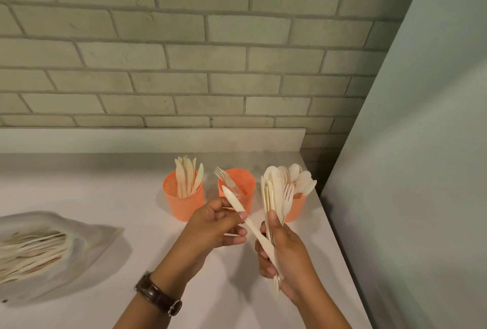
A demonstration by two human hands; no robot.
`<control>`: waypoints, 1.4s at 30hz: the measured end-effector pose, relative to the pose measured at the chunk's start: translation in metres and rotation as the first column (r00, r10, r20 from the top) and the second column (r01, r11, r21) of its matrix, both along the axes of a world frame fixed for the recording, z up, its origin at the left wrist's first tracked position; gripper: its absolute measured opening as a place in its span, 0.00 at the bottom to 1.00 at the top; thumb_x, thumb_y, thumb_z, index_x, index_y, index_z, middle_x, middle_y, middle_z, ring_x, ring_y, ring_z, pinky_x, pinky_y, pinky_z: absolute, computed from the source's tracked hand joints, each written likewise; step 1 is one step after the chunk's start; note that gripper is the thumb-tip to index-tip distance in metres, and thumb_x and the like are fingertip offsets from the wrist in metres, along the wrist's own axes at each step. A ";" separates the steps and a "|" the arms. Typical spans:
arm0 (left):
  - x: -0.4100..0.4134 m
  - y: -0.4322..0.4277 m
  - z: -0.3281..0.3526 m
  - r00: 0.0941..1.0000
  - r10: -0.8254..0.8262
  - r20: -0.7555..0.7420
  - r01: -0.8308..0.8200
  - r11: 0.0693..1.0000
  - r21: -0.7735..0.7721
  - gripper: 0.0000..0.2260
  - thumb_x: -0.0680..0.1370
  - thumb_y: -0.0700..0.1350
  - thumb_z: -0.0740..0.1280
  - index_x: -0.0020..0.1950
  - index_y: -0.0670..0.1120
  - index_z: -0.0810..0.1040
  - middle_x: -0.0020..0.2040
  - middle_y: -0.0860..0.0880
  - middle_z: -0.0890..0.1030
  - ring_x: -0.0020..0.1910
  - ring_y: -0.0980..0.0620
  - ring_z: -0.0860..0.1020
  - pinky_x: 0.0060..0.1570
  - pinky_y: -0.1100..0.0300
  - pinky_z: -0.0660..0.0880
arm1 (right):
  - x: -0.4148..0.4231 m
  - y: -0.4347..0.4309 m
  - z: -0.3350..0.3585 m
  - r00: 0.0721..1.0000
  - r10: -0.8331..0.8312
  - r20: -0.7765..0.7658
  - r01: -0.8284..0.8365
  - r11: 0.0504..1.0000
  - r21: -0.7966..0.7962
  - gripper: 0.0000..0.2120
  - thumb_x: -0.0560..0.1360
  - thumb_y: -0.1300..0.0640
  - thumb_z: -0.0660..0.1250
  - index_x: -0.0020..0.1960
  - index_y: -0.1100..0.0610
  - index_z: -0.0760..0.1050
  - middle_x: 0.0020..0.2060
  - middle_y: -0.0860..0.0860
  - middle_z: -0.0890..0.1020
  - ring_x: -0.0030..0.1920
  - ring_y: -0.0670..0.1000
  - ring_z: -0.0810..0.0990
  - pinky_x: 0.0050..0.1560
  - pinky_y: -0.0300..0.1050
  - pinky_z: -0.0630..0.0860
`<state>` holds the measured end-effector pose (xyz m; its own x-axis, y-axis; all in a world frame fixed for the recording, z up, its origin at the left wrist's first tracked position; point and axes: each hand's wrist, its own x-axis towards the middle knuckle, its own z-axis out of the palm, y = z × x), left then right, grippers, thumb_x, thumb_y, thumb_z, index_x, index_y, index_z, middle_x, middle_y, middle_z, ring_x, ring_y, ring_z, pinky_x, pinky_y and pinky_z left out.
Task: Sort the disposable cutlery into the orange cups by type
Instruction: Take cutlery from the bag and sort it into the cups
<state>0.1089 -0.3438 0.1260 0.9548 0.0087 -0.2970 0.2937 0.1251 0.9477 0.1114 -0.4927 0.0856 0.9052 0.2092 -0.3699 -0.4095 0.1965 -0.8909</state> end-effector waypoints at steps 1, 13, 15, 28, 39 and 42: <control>-0.002 0.000 0.001 1.000 -0.015 -0.002 0.015 1.000 0.026 0.06 0.75 0.39 0.67 0.51 0.44 0.80 0.32 0.52 0.79 0.31 0.53 0.80 0.36 0.60 0.80 | 0.001 0.000 -0.001 1.000 0.003 0.019 -0.002 1.000 -0.031 0.21 0.75 0.41 0.58 0.43 0.60 0.68 0.24 0.55 0.68 0.18 0.50 0.62 0.23 0.37 0.61; -0.021 0.051 0.019 0.971 -0.231 -0.056 0.207 0.938 -0.278 0.15 0.67 0.34 0.64 0.50 0.41 0.84 0.44 0.43 0.84 0.42 0.51 0.82 0.43 0.60 0.80 | 0.015 -0.013 -0.022 0.991 -0.081 0.103 0.107 0.956 -0.272 0.16 0.77 0.46 0.61 0.43 0.60 0.70 0.24 0.52 0.70 0.18 0.48 0.65 0.20 0.36 0.62; -0.020 0.063 0.020 0.992 -0.121 -0.030 0.108 0.955 -0.277 0.13 0.68 0.37 0.66 0.49 0.42 0.85 0.46 0.43 0.84 0.42 0.52 0.82 0.43 0.60 0.80 | 0.016 -0.015 -0.025 0.992 -0.074 0.100 0.100 0.956 -0.276 0.16 0.77 0.46 0.61 0.42 0.60 0.70 0.24 0.52 0.70 0.18 0.48 0.64 0.20 0.36 0.61; 0.072 0.104 -0.036 0.771 0.502 0.393 -0.621 0.730 0.285 0.16 0.71 0.35 0.71 0.52 0.49 0.69 0.39 0.50 0.83 0.40 0.54 0.82 0.42 0.65 0.74 | 0.018 0.026 -0.021 0.990 0.132 -0.043 -0.134 0.990 -0.046 0.09 0.76 0.54 0.64 0.45 0.59 0.69 0.24 0.51 0.66 0.18 0.49 0.59 0.22 0.36 0.56; 0.038 0.057 -0.038 0.865 0.290 0.409 -0.486 0.686 0.541 0.07 0.68 0.44 0.75 0.43 0.51 0.79 0.45 0.53 0.79 0.32 0.59 0.70 0.39 0.66 0.67 | 0.017 0.019 -0.020 0.995 0.071 0.076 -0.054 0.978 -0.199 0.16 0.65 0.75 0.68 0.46 0.60 0.68 0.25 0.52 0.72 0.19 0.49 0.64 0.22 0.39 0.62; 0.007 0.010 -0.029 0.949 0.116 0.294 -0.250 0.843 0.475 0.08 0.68 0.49 0.75 0.34 0.50 0.79 0.30 0.58 0.78 0.24 0.59 0.66 0.30 0.71 0.64 | 0.015 0.022 -0.018 0.986 0.074 0.146 -0.026 0.951 -0.308 0.17 0.64 0.71 0.69 0.46 0.56 0.70 0.27 0.51 0.74 0.20 0.47 0.69 0.22 0.38 0.66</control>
<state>0.1156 -0.3336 0.0969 0.9609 0.2741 0.0381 0.0650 -0.3575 0.9317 0.1264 -0.4710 0.0671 0.9475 0.1551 -0.2797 -0.2646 -0.1109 -0.9580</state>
